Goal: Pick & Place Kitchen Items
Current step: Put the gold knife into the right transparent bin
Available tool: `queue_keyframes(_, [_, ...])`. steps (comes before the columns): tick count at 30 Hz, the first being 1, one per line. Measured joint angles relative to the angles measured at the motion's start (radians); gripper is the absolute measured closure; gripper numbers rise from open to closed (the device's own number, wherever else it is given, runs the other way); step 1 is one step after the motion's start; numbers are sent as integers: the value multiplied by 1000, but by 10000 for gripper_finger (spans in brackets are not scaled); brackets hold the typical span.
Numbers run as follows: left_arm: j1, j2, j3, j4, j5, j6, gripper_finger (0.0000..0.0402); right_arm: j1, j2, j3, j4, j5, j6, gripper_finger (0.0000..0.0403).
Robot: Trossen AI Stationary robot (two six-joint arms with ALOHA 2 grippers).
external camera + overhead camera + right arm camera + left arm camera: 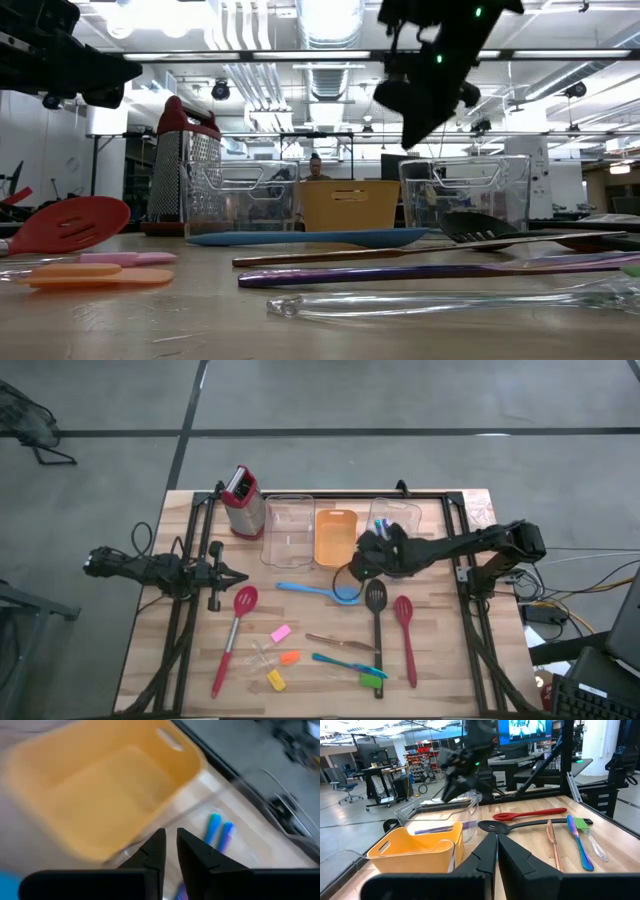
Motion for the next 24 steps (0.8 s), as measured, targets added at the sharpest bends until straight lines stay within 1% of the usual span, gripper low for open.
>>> queue_keyframes(6, [0,0,0,0,0,0,383,132,0,43,51,-27,-46,310])
queue_keyframes(11, [0,0,0,0,0,0,380,223,0,36,177,-57,-116,266])
queue_keyframes(14, [0,0,0,0,0,0,382,261,0,28,218,-115,-157,246])
queue_keyframes(19, [0,0,0,0,0,0,382,310,12,14,264,-163,-211,228])
queue_keyframes(24, [0,0,0,0,0,0,381,336,67,13,276,-213,-215,222])
